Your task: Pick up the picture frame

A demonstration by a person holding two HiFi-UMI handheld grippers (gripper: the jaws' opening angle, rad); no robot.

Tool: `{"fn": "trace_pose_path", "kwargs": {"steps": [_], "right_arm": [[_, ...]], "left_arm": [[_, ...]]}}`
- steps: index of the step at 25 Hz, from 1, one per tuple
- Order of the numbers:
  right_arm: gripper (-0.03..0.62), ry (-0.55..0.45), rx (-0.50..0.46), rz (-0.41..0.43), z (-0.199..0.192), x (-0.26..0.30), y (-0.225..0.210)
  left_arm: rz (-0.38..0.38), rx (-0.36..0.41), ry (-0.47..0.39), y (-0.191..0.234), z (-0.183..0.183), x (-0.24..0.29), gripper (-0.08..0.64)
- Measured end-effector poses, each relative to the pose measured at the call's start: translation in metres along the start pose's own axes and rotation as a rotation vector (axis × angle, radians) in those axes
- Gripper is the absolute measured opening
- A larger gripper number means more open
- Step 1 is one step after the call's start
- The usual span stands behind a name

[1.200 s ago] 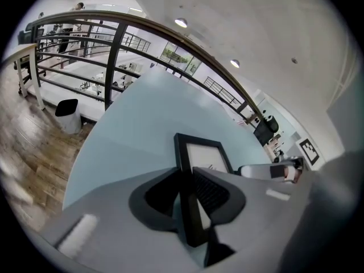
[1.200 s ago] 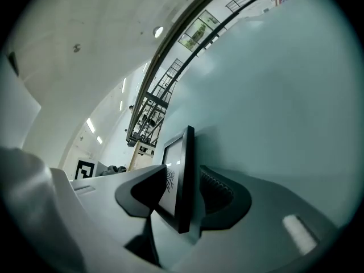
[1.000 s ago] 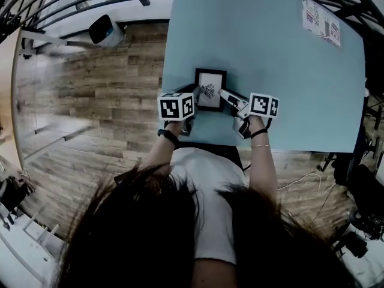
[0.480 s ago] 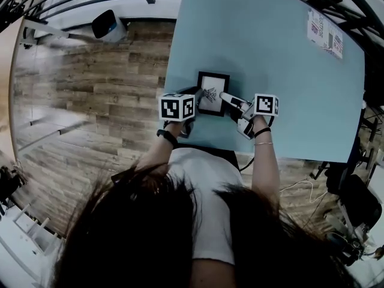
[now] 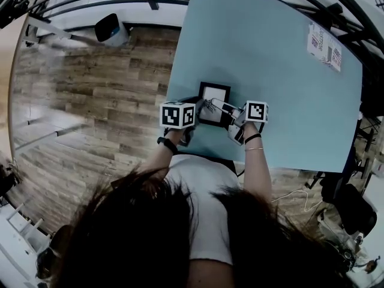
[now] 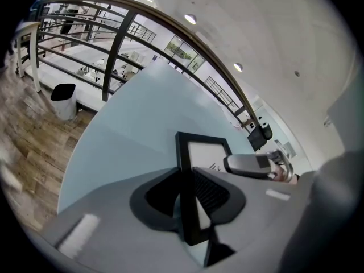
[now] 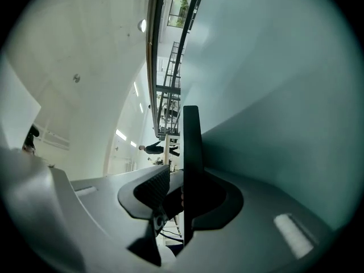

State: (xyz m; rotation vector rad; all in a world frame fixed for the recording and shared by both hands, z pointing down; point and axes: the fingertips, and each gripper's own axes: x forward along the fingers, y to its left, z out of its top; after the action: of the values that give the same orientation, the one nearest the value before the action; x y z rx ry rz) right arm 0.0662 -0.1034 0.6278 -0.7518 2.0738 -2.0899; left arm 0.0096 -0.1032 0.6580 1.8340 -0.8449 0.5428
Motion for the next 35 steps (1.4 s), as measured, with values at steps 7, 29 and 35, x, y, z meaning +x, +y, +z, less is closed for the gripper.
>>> {"fn": "trace_pose_path", "kwargs": {"steps": [7, 29, 35], "right_arm": [[0.017, -0.033, -0.006, -0.082, -0.002, 0.002, -0.009], [0.014, -0.115, -0.077, -0.075, 0.009, -0.003, 0.005], [0.014, -0.159, -0.135, -0.080, 0.022, -0.013, 0.019]], "left_arm": [[-0.004, -0.006, 0.005, 0.001, -0.001, -0.001, 0.120], [-0.044, 0.022, -0.068, -0.005, 0.014, -0.013, 0.124], [-0.061, 0.043, -0.133, -0.017, 0.033, -0.025, 0.126]]}}
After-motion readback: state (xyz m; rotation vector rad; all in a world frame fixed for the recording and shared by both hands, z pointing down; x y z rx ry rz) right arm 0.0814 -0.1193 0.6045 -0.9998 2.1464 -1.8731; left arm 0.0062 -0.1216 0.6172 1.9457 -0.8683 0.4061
